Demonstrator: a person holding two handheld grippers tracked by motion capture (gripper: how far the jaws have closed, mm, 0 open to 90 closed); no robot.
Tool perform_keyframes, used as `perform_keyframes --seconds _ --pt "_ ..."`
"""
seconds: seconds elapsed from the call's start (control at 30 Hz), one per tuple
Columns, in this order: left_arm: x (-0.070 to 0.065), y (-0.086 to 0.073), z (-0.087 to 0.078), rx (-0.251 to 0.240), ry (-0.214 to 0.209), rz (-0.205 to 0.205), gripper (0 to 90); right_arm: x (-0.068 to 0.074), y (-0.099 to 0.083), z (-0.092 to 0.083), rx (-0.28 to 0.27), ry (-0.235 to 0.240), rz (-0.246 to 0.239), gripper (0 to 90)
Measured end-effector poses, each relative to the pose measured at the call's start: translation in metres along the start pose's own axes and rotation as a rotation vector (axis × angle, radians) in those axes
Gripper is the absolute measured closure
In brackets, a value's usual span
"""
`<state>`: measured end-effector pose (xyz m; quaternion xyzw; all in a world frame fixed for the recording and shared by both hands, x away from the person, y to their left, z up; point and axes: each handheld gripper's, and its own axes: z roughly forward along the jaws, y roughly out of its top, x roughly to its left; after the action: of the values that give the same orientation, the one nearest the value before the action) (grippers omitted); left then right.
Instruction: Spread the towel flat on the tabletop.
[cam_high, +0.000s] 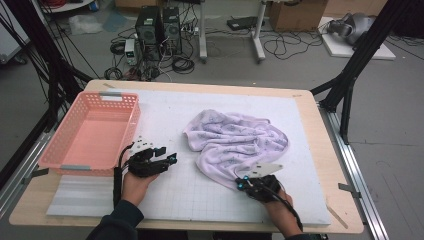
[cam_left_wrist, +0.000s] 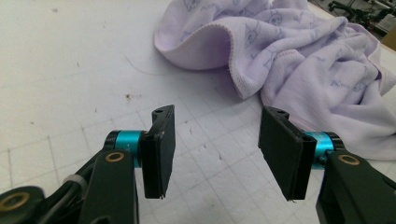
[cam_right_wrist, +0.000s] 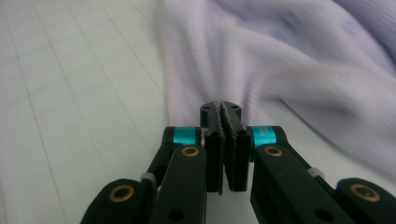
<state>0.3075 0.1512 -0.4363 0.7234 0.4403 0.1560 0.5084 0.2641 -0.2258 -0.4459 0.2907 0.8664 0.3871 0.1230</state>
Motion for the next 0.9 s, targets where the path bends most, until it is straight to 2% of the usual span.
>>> perform_keyframes --seconds 0.07,0.17,0.23,0.33,0.37,0.43,0.47,0.53,0.67,0.73,0.8,0.87,0.9 --pt "-0.002 0.000 0.001 0.002 -0.006 0.003 47.1 -0.008 -0.012 -0.016 0.015 -0.036 0.011 87.8" --pt "-0.005 0.001 0.004 0.010 -0.019 0.009 47.2 -0.022 -0.034 -0.046 0.051 -0.117 0.030 87.8" --pt "-0.007 0.000 0.007 0.017 -0.025 0.012 47.4 -0.032 -0.049 -0.065 0.079 -0.201 0.059 87.8" --pt "-0.012 0.000 0.012 0.038 -0.043 0.015 47.5 -0.047 -0.068 -0.091 0.107 -0.356 0.151 87.9" --pt "-0.014 0.000 0.015 0.049 -0.054 0.019 47.5 -0.051 -0.073 -0.097 0.093 -0.377 0.190 89.0" --pt "-0.019 -0.001 0.021 0.066 -0.075 0.025 47.5 -0.055 -0.078 -0.106 0.037 -0.378 0.233 76.6" --pt "-0.022 -0.001 0.023 0.068 -0.082 0.028 47.6 -0.055 -0.079 -0.109 -0.004 -0.366 0.253 76.4" --pt "-0.028 0.000 0.031 0.079 -0.100 0.036 47.8 -0.054 -0.076 -0.111 -0.048 -0.367 0.256 74.1" --pt "-0.038 0.007 0.045 0.061 -0.121 0.032 47.8 -0.051 -0.072 -0.106 -0.063 -0.368 0.235 71.1" --pt "-0.043 0.012 0.056 0.096 -0.116 0.047 47.6 -0.050 -0.069 -0.101 -0.062 -0.362 0.221 69.7" --pt "-0.048 0.016 0.067 0.109 -0.110 0.062 47.1 -0.049 -0.067 -0.097 -0.058 -0.357 0.213 69.4" --pt "-0.052 0.018 0.075 0.115 -0.120 0.052 47.1 -0.049 -0.065 -0.096 -0.061 -0.357 0.207 68.9" --pt "-0.056 0.020 0.081 0.131 -0.125 0.061 47.2 -0.049 -0.065 -0.096 -0.065 -0.357 0.206 68.7"
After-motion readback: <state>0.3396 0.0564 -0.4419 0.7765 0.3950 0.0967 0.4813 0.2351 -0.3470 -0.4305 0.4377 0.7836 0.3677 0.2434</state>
